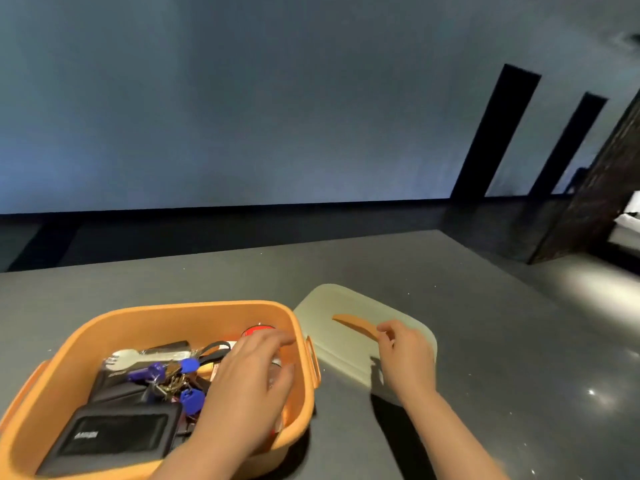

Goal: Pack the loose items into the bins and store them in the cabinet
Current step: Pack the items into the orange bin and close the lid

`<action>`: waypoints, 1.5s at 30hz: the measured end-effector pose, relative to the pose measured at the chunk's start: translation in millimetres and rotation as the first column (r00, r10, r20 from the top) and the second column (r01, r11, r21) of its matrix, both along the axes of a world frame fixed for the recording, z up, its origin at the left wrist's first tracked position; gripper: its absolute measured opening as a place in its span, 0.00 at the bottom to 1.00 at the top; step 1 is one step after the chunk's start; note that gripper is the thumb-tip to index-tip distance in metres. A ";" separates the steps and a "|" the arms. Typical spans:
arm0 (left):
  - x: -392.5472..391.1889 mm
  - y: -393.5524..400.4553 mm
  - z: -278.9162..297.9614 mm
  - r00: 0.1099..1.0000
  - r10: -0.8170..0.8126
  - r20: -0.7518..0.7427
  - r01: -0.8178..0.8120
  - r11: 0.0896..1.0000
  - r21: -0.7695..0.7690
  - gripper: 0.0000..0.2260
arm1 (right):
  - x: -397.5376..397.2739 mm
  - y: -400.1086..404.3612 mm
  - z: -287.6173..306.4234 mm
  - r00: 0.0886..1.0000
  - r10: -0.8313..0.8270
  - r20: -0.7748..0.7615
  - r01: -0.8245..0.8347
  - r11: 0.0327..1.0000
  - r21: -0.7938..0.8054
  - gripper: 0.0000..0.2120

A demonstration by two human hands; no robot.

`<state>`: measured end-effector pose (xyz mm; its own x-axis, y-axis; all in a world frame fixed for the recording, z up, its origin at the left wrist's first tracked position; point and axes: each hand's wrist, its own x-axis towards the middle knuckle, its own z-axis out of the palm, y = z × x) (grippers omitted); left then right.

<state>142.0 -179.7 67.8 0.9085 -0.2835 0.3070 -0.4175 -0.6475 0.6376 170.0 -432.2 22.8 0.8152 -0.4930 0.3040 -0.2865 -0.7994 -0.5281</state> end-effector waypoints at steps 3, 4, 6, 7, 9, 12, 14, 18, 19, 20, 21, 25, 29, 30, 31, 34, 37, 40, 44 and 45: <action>13.4 -23.9 -11.3 1.000 -0.018 -0.009 0.019 0.998 0.052 0.17 | 15.9 -15.2 -13.7 0.994 0.024 -0.105 -0.022 0.999 0.023 0.11; 16.2 -29.9 -12.8 1.000 -0.014 -0.011 0.015 0.999 0.050 0.16 | 21.7 -19.7 -17.1 0.991 0.044 -0.128 -0.043 0.999 0.014 0.11; 20.4 -38.6 -15.1 1.000 -0.001 -0.014 0.002 0.999 0.050 0.15 | 35.3 -27.5 -23.7 0.980 0.095 -0.176 -0.101 0.995 -0.026 0.12; 22.2 -41.3 -16.5 1.000 0.008 -0.018 -0.007 0.999 0.054 0.15 | 42.5 -30.9 -27.2 0.974 0.115 -0.196 -0.126 0.991 -0.044 0.12; 25.5 -43.5 -18.2 0.999 0.021 -0.030 -0.019 0.998 0.057 0.15 | 56.0 -35.2 -34.7 0.963 0.145 -0.228 -0.164 0.984 -0.066 0.12; 29.0 -43.0 -20.2 0.999 0.015 -0.044 -0.012 0.998 0.055 0.15 | 72.7 -38.4 -46.9 0.950 0.174 -0.259 -0.201 0.976 -0.084 0.12; 29.5 -41.7 -21.8 0.999 0.025 -0.041 -0.022 0.998 0.062 0.16 | 79.3 -39.4 -53.1 0.950 0.179 -0.255 -0.211 0.972 -0.104 0.11; 28.7 -39.2 -20.6 0.999 0.021 -0.025 -0.019 0.998 0.068 0.18 | 77.8 -47.4 -44.0 0.972 0.171 -0.164 -0.194 0.972 -0.134 0.09; 27.9 -37.4 -20.1 0.999 0.021 -0.030 -0.019 0.998 0.063 0.19 | 74.4 -51.0 -35.2 0.979 0.168 -0.115 -0.184 0.971 -0.149 0.09; 26.9 -35.0 -18.2 0.999 0.024 -0.024 -0.023 0.998 0.052 0.18 | 70.2 -54.7 -23.7 0.984 0.166 -0.062 -0.175 0.971 -0.164 0.09; 25.3 -31.6 -16.8 0.999 0.035 -0.011 -0.034 0.999 0.034 0.17 | 65.3 -57.6 -9.8 0.985 0.170 -0.016 -0.170 0.970 -0.172 0.10; 8.1 -5.6 -5.7 0.991 0.125 0.044 -0.119 0.985 -0.129 0.13 | 41.2 -48.5 58.8 0.970 0.202 0.133 -0.177 0.967 -0.182 0.12; -13.9 40.1 13.6 0.956 0.285 0.074 -0.259 0.935 -0.243 0.14 | 16.9 6.1 107.1 0.945 0.270 0.183 -0.248 0.960 -0.132 0.17; -17.7 52.4 18.6 0.941 0.328 0.089 -0.293 0.916 -0.273 0.14 | 12.8 25.1 111.7 0.934 0.306 0.184 -0.290 0.951 -0.108 0.17; -20.6 65.6 22.8 0.924 0.367 0.107 -0.321 0.897 -0.306 0.14 | 10.1 45.8 113.5 0.919 0.351 0.180 -0.342 0.936 -0.080 0.17; -28.8 102.2 32.9 0.878 0.457 0.142 -0.376 0.842 -0.386 0.11 | 5.8 107.6 103.3 0.854 0.500 0.146 -0.503 0.864 -0.020 0.15; -38.1 129.7 31.8 0.874 0.475 0.101 -0.408 0.832 -0.375 0.11 | 4.0 157.4 82.4 0.785 0.610 0.109 -0.614 0.790 -0.003 0.15; -45.0 146.0 20.9 0.887 0.456 0.066 -0.412 0.849 -0.330 0.14 | 3.7 189.8 63.9 0.736 0.672 0.085 -0.673 0.739 -0.017 0.14; -45.5 158.2 2.6 0.917 0.398 0.007 -0.393 0.909 -0.141 0.14 | 6.1 209.6 45.3 0.716 0.697 0.036 -0.697 0.717 -0.008 0.13; -44.4 159.6 -1.9 0.923 0.385 0.007 -0.383 0.920 -0.079 0.15 | 6.9 211.0 43.2 0.708 0.705 0.023 -0.705 0.709 -0.009 0.13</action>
<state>97.5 -20.0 65.9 0.9358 0.1101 0.3350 -0.1611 -0.7114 0.6840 176.9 -221.2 66.0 0.9183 0.2225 0.3274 0.3730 -0.7633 -0.5275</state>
